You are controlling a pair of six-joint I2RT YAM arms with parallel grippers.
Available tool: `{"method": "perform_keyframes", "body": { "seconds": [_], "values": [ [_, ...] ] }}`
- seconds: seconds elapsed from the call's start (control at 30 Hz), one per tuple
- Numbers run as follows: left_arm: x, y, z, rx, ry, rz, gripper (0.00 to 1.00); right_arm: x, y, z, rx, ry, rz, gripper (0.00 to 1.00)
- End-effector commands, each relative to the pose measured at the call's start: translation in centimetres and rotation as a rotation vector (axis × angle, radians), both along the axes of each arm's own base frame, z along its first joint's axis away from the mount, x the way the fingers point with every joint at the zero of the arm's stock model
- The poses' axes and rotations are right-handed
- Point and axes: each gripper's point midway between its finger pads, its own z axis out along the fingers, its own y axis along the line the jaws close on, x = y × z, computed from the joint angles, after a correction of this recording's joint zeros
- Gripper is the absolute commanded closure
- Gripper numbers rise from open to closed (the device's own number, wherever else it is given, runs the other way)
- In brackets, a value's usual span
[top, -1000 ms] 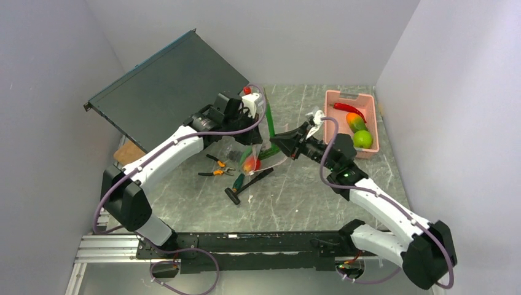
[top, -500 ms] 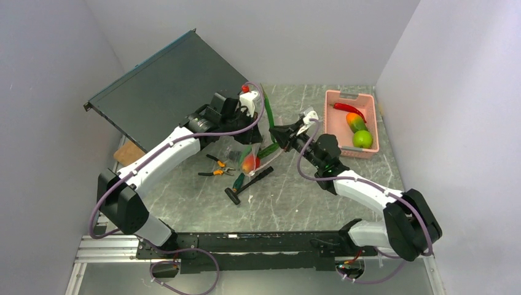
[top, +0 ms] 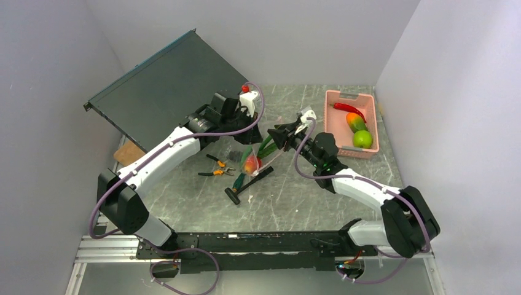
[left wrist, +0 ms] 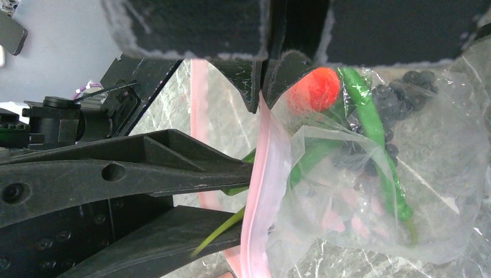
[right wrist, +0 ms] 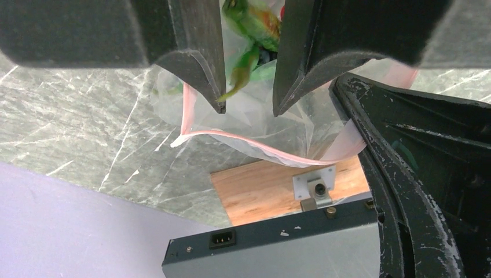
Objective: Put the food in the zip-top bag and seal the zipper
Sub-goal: Place the fake vegetable in the zipper food storage bag, then pick up the fake fruit from the bin.
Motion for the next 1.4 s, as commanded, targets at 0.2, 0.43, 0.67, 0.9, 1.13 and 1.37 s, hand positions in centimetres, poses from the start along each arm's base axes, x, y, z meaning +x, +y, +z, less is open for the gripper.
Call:
{"method": "perform_keyframes", "body": {
  "seconds": [0.2,0.43,0.67,0.9,1.13,1.37],
  "values": [
    [0.5,-0.5,2.5,-0.049,-0.059,-0.008,1.00,-2.7,-2.9,3.6,-0.033,0.007,-0.059,0.62],
    [0.6,-0.5,2.4,-0.045,-0.059,-0.003,1.00,-3.1,-10.8,4.6,-0.082,0.092,-0.427,0.46],
    [0.8,-0.4,2.0,-0.036,-0.058,0.003,1.00,-2.4,-20.1,1.6,-0.055,0.286,-0.859,0.35],
    [0.8,-0.3,2.2,-0.033,-0.068,0.007,1.00,0.9,-24.9,-3.0,0.044,0.570,-0.913,0.35],
    [0.6,-0.4,2.5,-0.045,-0.064,-0.001,1.00,4.8,-28.9,-4.5,0.087,0.740,-0.990,0.33],
    [0.5,-0.5,2.6,-0.053,-0.062,-0.006,1.00,7.9,-31.3,-7.8,0.065,0.854,-1.024,0.30]
  ]
}}
